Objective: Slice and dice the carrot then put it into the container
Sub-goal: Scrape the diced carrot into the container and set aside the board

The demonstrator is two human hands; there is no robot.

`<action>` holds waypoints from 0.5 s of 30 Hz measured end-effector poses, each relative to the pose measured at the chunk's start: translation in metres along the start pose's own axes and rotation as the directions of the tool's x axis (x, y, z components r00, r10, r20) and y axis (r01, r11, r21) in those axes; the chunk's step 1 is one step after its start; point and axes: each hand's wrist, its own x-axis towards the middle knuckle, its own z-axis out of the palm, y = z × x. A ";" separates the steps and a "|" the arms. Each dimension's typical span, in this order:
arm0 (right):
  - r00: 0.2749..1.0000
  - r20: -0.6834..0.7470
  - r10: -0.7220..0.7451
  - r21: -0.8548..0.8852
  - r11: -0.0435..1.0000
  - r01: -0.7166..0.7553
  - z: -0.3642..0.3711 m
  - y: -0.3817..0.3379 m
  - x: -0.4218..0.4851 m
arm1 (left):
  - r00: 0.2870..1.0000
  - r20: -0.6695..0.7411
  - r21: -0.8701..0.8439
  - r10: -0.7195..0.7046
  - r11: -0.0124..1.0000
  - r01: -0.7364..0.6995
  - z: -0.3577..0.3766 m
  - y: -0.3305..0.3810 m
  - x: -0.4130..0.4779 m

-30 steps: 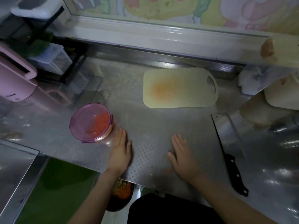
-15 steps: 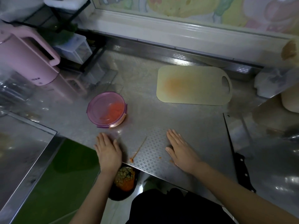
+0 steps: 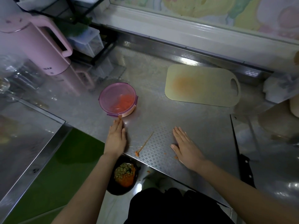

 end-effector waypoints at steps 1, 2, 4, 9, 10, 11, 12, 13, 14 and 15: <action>1.000 0.000 -0.004 0.000 1.000 0.004 0.000 0.000 0.000 | 0.998 0.025 0.022 0.064 0.998 -0.064 0.000 0.000 -0.003; 1.000 -0.002 -0.010 0.000 1.000 0.010 -0.001 -0.001 0.000 | 0.992 0.042 0.032 0.117 0.992 -0.119 0.000 0.001 -0.007; 1.000 -0.022 -0.009 0.009 1.000 0.009 -0.003 -0.002 0.000 | 0.986 -0.007 0.008 0.165 0.986 -0.165 0.001 0.003 -0.012; 0.998 -0.067 -0.001 0.054 0.999 0.005 -0.008 -0.004 -0.001 | 0.988 -0.136 -0.093 -0.073 0.994 0.060 0.007 0.010 -0.001; 0.998 -0.062 -0.005 0.054 0.999 0.008 -0.008 -0.006 -0.001 | 0.991 -0.107 -0.066 -0.084 0.995 0.078 0.010 0.011 0.002; 0.999 -0.052 -0.009 0.057 0.998 0.012 -0.008 -0.008 -0.001 | 0.992 -0.098 -0.043 -0.079 0.996 0.075 0.012 0.012 0.004; 0.999 -0.041 -0.012 0.063 0.998 0.015 -0.008 -0.010 0.000 | 0.993 -0.103 -0.029 -0.065 0.998 0.062 0.013 0.012 0.005; 0.999 -0.037 -0.015 0.069 0.997 0.017 -0.007 -0.012 0.000 | 0.994 -0.105 -0.020 -0.040 0.999 0.038 0.013 0.010 0.004; 0.999 -0.041 -0.017 0.073 0.997 0.020 -0.007 -0.013 0.001 | 0.996 -0.086 -0.013 0.002 1.000 -0.003 0.011 0.008 0.002; 0.999 -0.048 -0.019 0.079 0.997 0.023 -0.006 -0.014 0.001 | 0.997 -0.045 -0.019 0.066 0.998 -0.067 0.010 0.006 -0.001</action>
